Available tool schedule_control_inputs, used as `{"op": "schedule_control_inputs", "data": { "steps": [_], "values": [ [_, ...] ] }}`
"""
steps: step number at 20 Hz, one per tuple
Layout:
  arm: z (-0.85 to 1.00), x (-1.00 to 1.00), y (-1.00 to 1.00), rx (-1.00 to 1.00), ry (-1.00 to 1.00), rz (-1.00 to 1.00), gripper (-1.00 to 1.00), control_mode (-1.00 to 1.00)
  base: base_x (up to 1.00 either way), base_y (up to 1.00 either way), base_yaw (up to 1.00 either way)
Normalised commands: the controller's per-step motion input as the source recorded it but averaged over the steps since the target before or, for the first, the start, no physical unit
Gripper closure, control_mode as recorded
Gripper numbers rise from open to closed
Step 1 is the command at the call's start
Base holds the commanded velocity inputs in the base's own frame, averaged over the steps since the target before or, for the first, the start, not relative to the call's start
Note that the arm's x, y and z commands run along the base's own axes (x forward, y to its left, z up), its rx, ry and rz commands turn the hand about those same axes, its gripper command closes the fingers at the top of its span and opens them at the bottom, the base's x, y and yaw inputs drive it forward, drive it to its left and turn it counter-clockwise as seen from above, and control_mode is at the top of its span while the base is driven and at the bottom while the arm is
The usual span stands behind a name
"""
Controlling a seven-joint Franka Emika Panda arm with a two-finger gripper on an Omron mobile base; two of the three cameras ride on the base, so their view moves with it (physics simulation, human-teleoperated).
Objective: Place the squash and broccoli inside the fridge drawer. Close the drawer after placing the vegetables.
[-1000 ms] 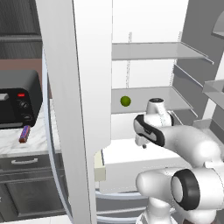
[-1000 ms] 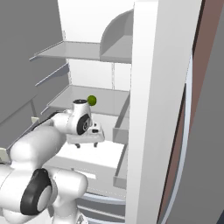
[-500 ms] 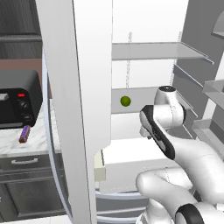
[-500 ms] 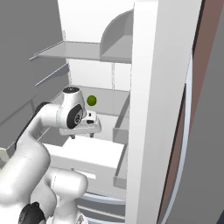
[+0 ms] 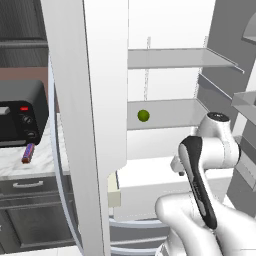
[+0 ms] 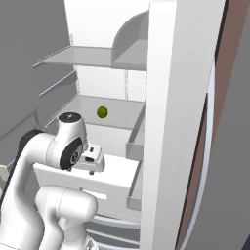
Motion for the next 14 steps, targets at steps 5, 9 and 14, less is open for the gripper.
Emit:
{"op": "schedule_control_inputs", "data": {
  "steps": [5,9,14],
  "values": [
    [-0.07,-0.55,0.08,0.05,0.00,-0.12,-1.00,-1.00,0.00,0.00,0.00],
    [-0.37,0.07,0.20,0.00,0.02,-0.04,-1.00,-1.00,0.00,0.00,0.00],
    [-0.51,0.09,0.33,0.00,0.00,0.00,-1.00,-1.00,0.00,0.00,0.00]
  ]
}}
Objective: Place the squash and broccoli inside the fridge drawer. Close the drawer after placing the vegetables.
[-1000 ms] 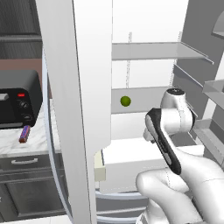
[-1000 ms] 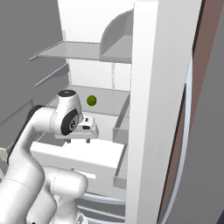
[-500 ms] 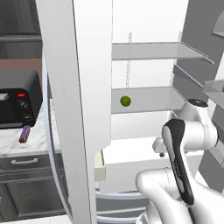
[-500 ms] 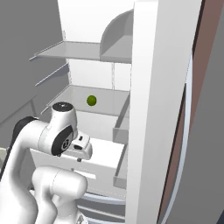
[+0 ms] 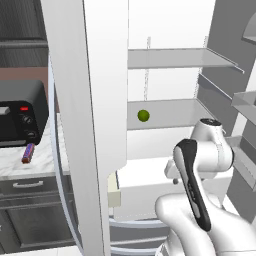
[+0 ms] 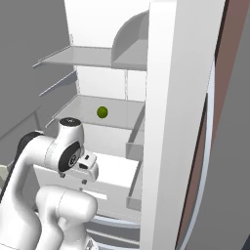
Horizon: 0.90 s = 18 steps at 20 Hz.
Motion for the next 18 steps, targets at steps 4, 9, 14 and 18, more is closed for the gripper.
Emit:
{"op": "schedule_control_inputs", "data": {
  "steps": [4,9,14,18],
  "values": [
    [-0.52,0.03,0.25,0.00,0.00,0.00,-1.00,-1.00,0.00,0.00,0.00],
    [-0.53,0.10,0.19,0.00,0.00,0.00,-1.00,-1.00,0.00,0.00,0.00],
    [-0.46,0.23,0.07,0.00,0.00,0.00,-1.00,-1.00,0.00,0.00,0.00],
    [-0.47,0.27,0.01,0.00,0.00,0.00,-1.00,-1.00,0.00,0.00,0.00]
  ]
}}
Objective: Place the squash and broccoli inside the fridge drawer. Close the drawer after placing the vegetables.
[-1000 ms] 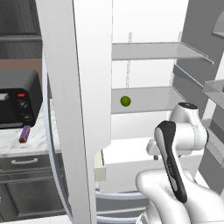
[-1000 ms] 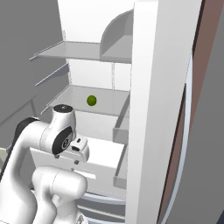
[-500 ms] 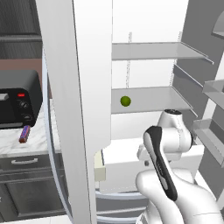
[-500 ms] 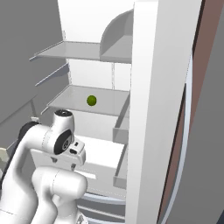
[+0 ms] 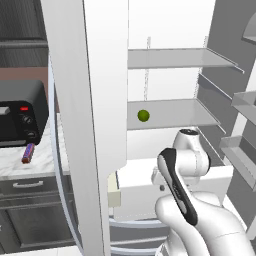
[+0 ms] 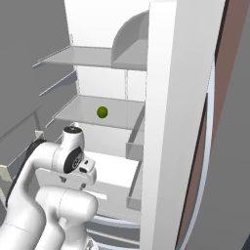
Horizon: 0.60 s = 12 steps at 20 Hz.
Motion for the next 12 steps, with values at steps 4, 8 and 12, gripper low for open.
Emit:
{"op": "schedule_control_inputs", "data": {
  "steps": [4,8,12],
  "values": [
    [-0.44,0.27,0.00,0.00,-0.05,0.00,-1.00,-1.00,0.00,0.00,0.00],
    [-0.46,0.31,0.03,0.00,-0.11,0.00,-1.00,-1.00,0.00,0.00,0.00],
    [-0.52,0.31,0.03,0.00,-0.11,0.00,-1.00,-1.00,0.00,0.00,0.00]
  ]
}}
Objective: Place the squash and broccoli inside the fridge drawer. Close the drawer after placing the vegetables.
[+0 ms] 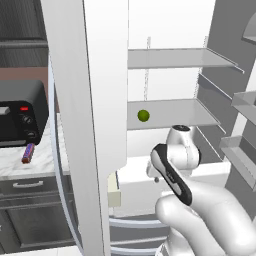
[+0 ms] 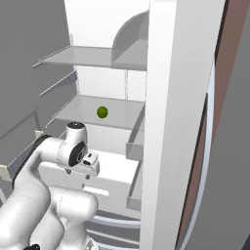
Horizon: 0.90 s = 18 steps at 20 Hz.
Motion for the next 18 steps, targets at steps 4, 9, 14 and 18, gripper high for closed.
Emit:
{"op": "schedule_control_inputs", "data": {
  "steps": [4,9,14,18],
  "values": [
    [-0.55,0.31,0.04,0.00,-0.13,0.00,-1.00,-1.00,0.00,0.00,0.00],
    [-0.39,0.46,0.09,0.01,-0.28,0.00,-1.00,-1.00,0.00,0.00,0.00],
    [-0.24,0.47,0.05,0.03,-0.31,0.00,-1.00,-1.00,0.00,0.00,0.00],
    [-0.08,0.55,0.02,0.05,-0.34,0.00,-1.00,-1.00,0.00,0.00,0.00]
  ]
}}
